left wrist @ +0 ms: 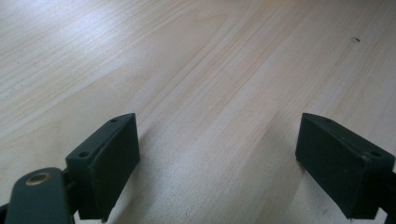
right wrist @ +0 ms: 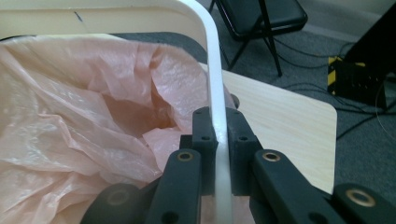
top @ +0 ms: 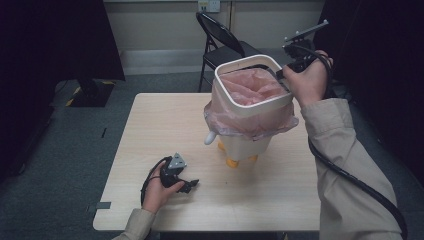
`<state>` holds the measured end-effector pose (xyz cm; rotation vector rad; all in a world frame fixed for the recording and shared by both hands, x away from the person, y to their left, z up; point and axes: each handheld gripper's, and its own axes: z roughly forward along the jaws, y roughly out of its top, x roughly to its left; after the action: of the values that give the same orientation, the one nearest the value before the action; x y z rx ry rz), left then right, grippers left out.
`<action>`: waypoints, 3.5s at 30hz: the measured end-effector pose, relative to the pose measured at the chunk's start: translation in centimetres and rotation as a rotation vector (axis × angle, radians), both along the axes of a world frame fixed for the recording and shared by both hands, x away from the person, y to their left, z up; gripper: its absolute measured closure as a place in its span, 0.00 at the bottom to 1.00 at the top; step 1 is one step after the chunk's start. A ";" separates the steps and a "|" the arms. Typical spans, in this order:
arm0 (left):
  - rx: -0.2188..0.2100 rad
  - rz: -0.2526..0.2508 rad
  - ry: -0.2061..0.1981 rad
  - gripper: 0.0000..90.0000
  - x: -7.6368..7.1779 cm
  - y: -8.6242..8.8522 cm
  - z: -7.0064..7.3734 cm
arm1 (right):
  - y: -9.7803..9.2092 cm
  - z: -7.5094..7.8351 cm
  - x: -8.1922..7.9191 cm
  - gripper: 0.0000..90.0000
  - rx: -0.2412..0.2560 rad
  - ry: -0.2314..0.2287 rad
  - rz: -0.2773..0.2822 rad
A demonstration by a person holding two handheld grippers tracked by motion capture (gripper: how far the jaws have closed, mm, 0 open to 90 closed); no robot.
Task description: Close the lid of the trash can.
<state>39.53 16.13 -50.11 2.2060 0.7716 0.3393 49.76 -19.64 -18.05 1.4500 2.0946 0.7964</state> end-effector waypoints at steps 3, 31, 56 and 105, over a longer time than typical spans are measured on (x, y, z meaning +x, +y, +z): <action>0.000 -0.001 -0.001 0.14 0.0 0.0 0.0 | 0.2 -0.5 0.0 0.93 0.024 0.008 -0.015; 0.000 -0.001 -0.001 0.14 0.0 0.0 0.0 | -0.5 -0.9 0.9 0.93 0.101 -0.107 0.055; 0.000 0.000 0.000 0.14 0.0 0.0 0.0 | -1.0 -0.4 -0.7 0.30 0.111 -0.151 0.066; 0.000 -0.001 -0.002 0.14 0.0 0.0 0.0 | -7.1 -1.0 -9.1 0.17 0.185 -0.127 0.301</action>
<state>39.53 16.13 -50.12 2.2052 0.7698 0.3409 40.66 -26.77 -19.01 1.1492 2.2163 1.1933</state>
